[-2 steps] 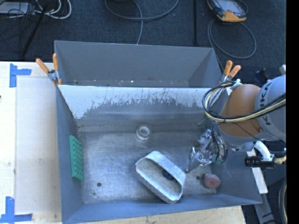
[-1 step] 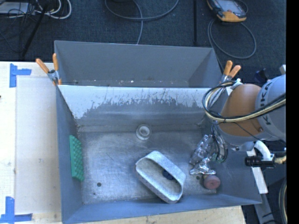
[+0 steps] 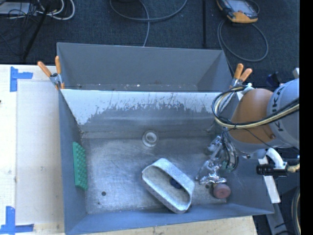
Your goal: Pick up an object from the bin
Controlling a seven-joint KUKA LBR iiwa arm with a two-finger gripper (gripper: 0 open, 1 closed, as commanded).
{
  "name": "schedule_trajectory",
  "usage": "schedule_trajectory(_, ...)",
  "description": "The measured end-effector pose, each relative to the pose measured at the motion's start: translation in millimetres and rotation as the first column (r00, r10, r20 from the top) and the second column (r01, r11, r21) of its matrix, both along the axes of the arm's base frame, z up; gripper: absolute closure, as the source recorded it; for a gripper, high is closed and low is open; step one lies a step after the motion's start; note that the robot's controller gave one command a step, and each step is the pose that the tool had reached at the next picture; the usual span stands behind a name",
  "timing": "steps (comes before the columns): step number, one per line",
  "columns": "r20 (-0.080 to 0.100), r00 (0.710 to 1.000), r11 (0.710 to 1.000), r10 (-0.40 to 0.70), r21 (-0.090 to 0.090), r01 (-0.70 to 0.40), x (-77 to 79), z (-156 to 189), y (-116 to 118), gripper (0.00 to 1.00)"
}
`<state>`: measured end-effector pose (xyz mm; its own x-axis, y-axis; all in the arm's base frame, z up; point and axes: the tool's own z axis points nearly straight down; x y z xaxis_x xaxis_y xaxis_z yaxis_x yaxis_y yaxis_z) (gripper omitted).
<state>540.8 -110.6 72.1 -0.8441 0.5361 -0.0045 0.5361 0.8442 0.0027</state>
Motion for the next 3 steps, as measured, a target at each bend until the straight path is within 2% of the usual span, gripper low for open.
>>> schedule_trajectory(1,-0.001,0.998,0.998,-0.063,-0.001,0.063,-49.4,0,-20,0.00)
schedule_trajectory(2,0.001,0.998,0.998,-0.063,0.000,0.063,-47.8,1,-20,1.00)
schedule_trajectory(3,0.001,0.952,0.952,0.305,-0.004,-0.305,-53.7,221,-7,1.00)
